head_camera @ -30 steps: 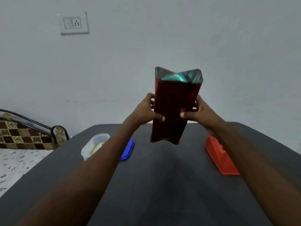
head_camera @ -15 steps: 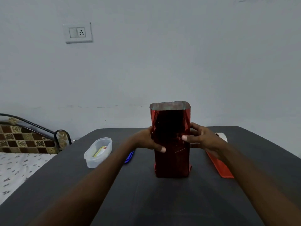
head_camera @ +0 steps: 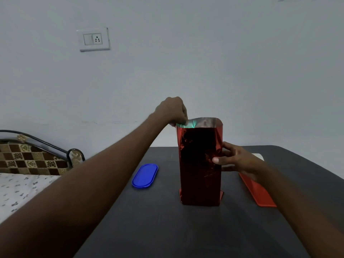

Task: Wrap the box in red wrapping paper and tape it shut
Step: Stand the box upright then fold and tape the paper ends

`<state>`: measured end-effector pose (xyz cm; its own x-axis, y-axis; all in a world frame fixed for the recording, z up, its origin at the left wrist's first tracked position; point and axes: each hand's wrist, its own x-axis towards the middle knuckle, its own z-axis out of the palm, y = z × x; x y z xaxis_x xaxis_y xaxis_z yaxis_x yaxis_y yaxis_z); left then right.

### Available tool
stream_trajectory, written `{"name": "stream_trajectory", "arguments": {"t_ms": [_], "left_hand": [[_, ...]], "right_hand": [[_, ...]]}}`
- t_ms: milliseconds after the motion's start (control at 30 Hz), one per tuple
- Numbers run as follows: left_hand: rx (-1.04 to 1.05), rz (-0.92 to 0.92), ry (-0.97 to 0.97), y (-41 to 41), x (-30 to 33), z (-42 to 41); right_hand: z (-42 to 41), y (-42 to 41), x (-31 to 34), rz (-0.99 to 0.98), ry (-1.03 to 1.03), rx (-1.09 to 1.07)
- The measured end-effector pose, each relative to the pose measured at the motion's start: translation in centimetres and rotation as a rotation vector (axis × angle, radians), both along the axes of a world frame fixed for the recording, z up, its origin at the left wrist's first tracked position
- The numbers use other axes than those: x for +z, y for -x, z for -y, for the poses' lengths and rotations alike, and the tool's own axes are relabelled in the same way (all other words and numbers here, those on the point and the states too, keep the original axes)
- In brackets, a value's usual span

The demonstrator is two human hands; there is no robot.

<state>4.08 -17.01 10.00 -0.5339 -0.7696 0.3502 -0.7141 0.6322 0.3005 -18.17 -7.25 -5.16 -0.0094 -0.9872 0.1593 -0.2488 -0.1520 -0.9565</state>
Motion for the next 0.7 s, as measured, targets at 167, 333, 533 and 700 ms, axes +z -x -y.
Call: {"name": "stream_trajectory", "arguments": {"t_ms": [167, 333, 533, 700], "left_hand": [[0.024, -0.254, 0.123, -2.6, 0.6, 0.9], [-0.036, -0.189, -0.253, -6.1, -2.0, 1.3], [-0.233, -0.367, -0.328, -4.4, -6.8, 1.2], [-0.277, -0.371, -0.189, -2.6, -7.7, 2.3]], "right_hand": [[-0.1, 0.1, 0.0, 0.003, 0.003, 0.024], [0.2, 0.3, -0.1, 0.014, -0.013, 0.025], [0.2, 0.0, 0.0, 0.015, -0.018, 0.025], [0.2, 0.1, -0.1, 0.004, -0.017, 0.025]]}}
